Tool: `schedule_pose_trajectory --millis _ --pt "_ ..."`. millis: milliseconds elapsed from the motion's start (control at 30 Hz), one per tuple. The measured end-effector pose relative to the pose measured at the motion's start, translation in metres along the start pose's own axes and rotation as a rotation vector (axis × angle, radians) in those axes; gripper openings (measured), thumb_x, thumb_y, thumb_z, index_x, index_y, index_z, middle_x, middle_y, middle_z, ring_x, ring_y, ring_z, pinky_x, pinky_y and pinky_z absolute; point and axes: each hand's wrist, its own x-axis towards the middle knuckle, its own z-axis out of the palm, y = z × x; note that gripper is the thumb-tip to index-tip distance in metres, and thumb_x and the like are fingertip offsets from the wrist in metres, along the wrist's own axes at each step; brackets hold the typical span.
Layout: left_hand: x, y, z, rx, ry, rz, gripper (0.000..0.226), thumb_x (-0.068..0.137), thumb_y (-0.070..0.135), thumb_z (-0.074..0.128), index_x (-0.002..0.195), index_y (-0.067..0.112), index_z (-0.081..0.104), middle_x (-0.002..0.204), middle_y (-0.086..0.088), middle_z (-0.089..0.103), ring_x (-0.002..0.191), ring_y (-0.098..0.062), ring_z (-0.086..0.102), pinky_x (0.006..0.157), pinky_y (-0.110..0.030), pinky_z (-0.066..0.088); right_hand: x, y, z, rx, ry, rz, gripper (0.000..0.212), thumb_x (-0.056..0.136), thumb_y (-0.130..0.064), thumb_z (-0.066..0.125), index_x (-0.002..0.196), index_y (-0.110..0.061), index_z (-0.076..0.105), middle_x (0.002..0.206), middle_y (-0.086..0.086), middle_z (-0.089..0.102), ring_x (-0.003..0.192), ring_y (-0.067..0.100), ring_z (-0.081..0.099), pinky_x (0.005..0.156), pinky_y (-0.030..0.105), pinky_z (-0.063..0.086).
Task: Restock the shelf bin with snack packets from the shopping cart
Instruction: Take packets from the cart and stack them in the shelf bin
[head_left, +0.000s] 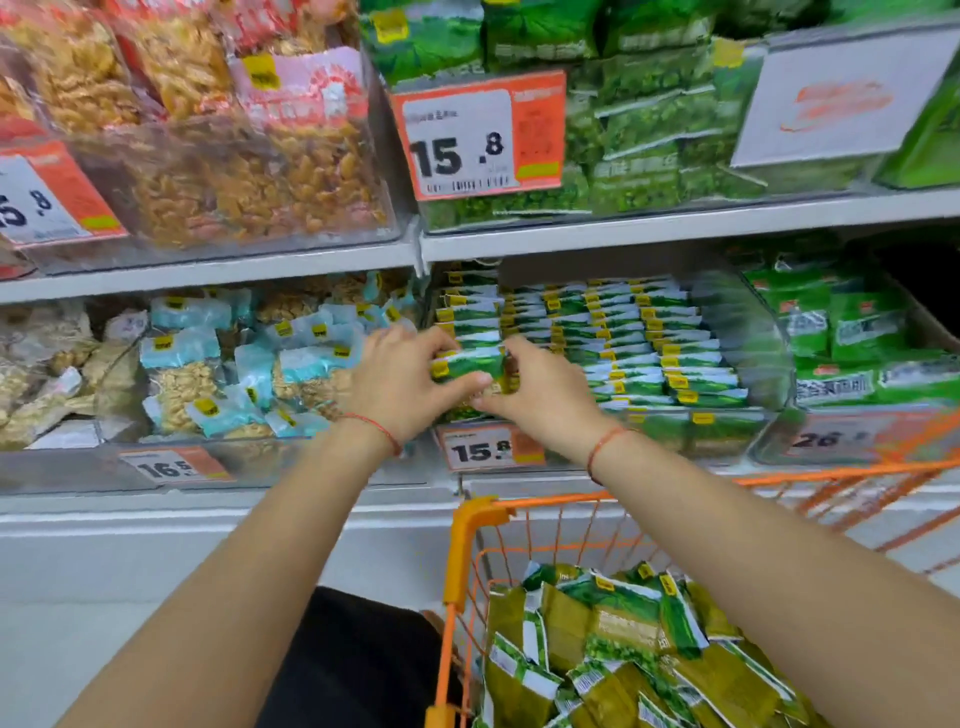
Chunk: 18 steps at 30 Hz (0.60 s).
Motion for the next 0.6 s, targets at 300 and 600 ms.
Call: schedule_pose_trajectory --millis 300,600 --pt "-0.003 -0.017 0.018 0.156 0.196 0.248 0.06 0.069 0.066 0.05 0.076 0.011 0.073 0.096 -0.008 0.064 0.115 -0.041 0.053 0.097 -0.049 0.041 -0.017 0.014 0.018 -0.126 0.021 -0.001 0.04 0.091 -0.055 0.049 0.113 -0.022 0.051 0.089 -0.004 0.065 0.096 0.022 0.06 0.092 0.037 0.034" --pt "-0.007 -0.017 0.023 0.16 0.175 0.314 0.047 0.08 0.052 0.048 0.095 0.017 0.075 0.101 -0.005 0.068 0.118 -0.04 0.053 0.105 -0.055 0.028 -0.016 0.007 0.021 -0.246 -0.055 -0.074 0.038 0.097 -0.026 0.04 0.062 -0.018 0.053 0.071 -0.001 0.051 0.086 0.027 0.049 0.089 0.036 0.036"
